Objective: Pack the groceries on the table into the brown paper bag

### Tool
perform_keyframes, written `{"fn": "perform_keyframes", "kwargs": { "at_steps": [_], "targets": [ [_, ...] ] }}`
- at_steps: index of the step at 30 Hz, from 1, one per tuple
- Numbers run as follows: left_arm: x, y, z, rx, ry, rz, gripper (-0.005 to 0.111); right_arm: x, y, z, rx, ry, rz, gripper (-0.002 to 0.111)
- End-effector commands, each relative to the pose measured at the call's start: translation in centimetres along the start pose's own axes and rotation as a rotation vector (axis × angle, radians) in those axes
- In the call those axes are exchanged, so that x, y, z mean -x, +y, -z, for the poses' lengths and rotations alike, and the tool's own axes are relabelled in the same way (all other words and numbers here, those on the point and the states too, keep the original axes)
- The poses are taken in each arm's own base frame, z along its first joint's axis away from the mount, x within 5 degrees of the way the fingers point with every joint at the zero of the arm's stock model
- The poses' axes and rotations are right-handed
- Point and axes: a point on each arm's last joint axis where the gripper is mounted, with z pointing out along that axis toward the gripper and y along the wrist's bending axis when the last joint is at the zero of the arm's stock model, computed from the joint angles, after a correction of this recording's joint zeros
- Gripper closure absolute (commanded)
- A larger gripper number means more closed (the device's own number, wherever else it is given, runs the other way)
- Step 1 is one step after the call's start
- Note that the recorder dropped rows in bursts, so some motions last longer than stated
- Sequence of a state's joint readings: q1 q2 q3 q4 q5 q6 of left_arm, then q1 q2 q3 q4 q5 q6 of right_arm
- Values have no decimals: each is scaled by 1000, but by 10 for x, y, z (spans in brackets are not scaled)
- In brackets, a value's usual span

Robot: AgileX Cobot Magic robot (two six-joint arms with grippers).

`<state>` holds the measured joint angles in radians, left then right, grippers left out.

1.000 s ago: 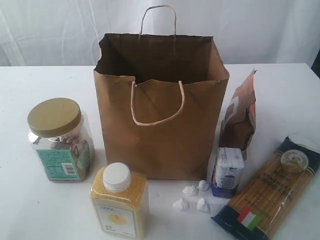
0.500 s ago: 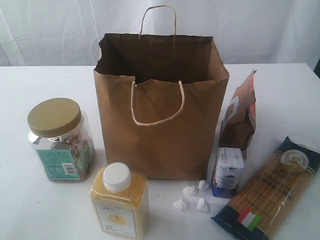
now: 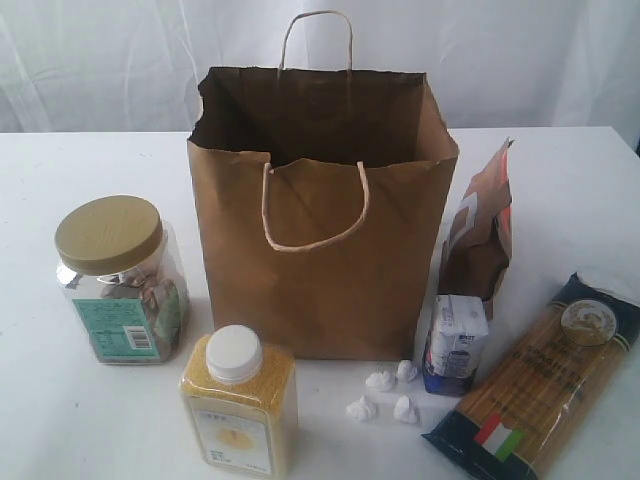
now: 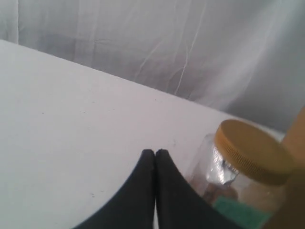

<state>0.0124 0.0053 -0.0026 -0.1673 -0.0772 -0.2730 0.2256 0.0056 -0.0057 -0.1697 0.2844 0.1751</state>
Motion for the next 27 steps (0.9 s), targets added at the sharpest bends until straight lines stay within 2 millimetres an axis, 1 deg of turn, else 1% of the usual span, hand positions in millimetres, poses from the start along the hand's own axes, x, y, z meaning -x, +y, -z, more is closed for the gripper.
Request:
{"fn": "perform_keyframes", "kwargs": {
  "at_steps": [1,6,8,12,14,16,18,20,23,25,26,27],
  "targets": [
    [6,-1,1,-17,-79,248,107,-2,0,0,-7,2,-1,108],
    [12,-1,1,-32,-136,259,107,-2,0,0,-7,2,-1,108],
    [12,-1,1,-39,-141,332,107,-2,0,0,-7,2,-1,108],
    [19,-2,2,-89,-201,617,107,-2,-1,0,-8,4,-1,108],
    [24,-3,4,-135,-250,712,107,-2,-1,0,-8,4,-1,108],
    [30,-6,6,-189,-309,715,107,-2,-1,0,-8,4,-1,108],
    [42,-12,11,-267,-401,629,107,-2,-1,0,-8,4,-1,108],
    [55,-19,17,-340,-474,588,107,-2,-1,0,-8,4,-1,108],
    [73,-28,25,-413,-507,616,107,-2,-1,0,-8,4,-1,108],
    [94,-39,35,-495,-532,652,107,-2,-1,0,-8,4,-1,108],
    [106,-46,42,-528,-547,624,107,-2,-1,0,-8,4,-1,108],
    [115,-52,48,-533,-555,557,107,-2,-1,0,-8,4,-1,108]
  ]
}}
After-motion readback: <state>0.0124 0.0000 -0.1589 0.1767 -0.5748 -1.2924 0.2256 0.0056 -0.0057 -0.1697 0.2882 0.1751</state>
